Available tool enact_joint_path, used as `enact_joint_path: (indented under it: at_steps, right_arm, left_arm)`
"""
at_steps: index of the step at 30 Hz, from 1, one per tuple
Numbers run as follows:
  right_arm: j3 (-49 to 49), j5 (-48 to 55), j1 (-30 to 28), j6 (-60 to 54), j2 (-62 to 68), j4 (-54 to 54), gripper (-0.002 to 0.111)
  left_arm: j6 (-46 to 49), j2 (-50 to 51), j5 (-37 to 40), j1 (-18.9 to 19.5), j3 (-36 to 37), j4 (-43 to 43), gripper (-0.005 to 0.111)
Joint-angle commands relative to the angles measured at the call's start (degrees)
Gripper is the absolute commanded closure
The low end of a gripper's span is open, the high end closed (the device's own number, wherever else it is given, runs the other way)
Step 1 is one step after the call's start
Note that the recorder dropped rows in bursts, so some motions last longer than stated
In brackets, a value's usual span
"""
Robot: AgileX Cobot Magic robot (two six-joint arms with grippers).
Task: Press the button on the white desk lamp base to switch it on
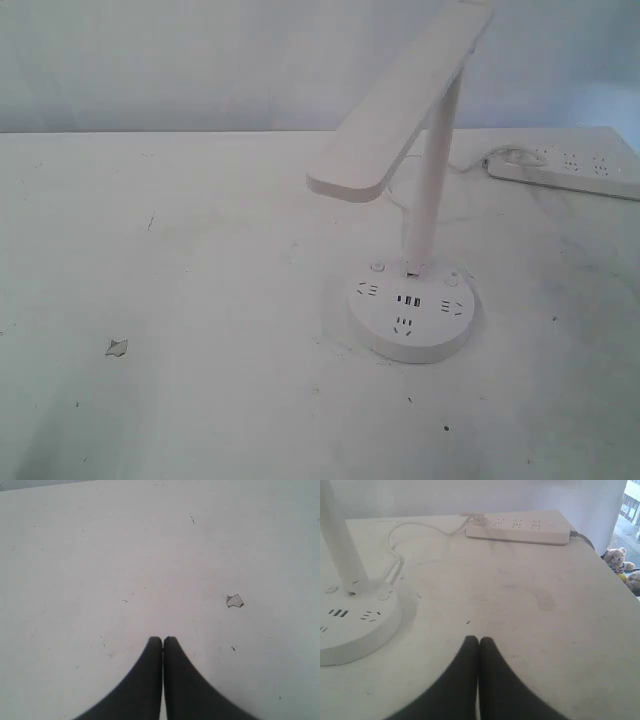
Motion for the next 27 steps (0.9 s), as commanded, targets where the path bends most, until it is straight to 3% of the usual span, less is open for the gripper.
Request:
enact_joint_path:
  at_steps: [1, 23, 27]
  right_arm:
    - [0.1, -0.4, 0.3, 0.2, -0.4, -0.2, 0.108]
    - [0.1, -0.6, 0.3, 0.2, -0.4, -0.4, 0.108]
    - [0.1, -1.0, 0.3, 0.2, -0.4, -6.3, 0.108]
  left_arm:
    - [-0.1, -0.2, 0.1, -0.2, 0.1, -0.2, 0.107]
    - [-0.1, -0.2, 0.1, -0.2, 0.1, -0.2, 0.107]
    - [-0.1, -0.2, 0.1, -0.2, 0.1, -0.2, 0.107]
